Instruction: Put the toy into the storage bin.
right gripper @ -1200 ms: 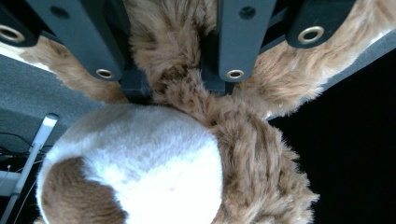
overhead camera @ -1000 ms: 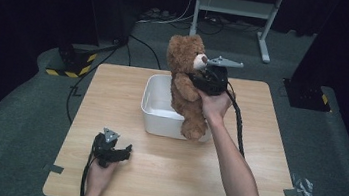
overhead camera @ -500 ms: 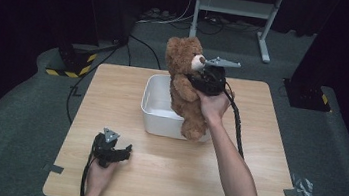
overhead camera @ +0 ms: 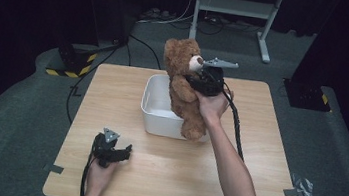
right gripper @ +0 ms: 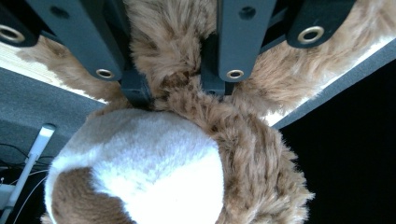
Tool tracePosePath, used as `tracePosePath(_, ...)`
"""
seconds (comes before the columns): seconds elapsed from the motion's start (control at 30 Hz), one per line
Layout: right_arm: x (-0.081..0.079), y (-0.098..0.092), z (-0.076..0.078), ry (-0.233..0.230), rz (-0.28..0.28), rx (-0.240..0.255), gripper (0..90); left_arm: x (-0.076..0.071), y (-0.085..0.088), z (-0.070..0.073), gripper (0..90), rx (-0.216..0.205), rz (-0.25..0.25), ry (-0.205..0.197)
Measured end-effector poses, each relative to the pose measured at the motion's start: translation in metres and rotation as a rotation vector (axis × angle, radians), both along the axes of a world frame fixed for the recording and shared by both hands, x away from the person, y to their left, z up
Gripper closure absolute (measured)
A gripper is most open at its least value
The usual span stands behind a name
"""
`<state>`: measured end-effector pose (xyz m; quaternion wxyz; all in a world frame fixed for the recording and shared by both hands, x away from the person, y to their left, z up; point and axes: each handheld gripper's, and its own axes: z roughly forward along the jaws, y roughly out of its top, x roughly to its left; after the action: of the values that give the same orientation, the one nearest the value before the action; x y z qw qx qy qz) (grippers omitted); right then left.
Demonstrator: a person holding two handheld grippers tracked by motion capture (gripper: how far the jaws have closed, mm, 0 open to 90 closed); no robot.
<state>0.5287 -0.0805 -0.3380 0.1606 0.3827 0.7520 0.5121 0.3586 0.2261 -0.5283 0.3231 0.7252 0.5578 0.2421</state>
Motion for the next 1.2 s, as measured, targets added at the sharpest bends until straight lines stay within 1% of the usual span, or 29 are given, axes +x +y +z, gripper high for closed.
tracePosePath(0.3, 0.001, 0.003, -0.004, 0.010, 0.006, -0.010, 71.6, 0.000, 0.000, 0.000, 18.7, 0.000, 0.000, 0.000)
tracePosePath(0.63, 0.003, 0.008, -0.008, 0.033, 0.018, -0.026, 72.0, 0.000, 0.000, 0.000, 18.7, 0.000, 0.000, 0.000)
tracePosePath(0.87, 0.004, 0.008, -0.010, 0.043, 0.016, -0.021, 72.1, 0.000, 0.000, 0.000, 18.7, 0.000, 0.000, 0.000)
tracePosePath(1.03, 0.005, 0.008, -0.013, 0.057, 0.015, -0.026, 72.3, 0.000, 0.000, 0.000, 18.7, 0.000, 0.000, 0.000)
tracePosePath(1.2, 0.006, 0.010, -0.014, 0.061, 0.026, -0.033, 72.3, 0.000, 0.000, 0.000, 18.7, 0.000, 0.000, 0.000)
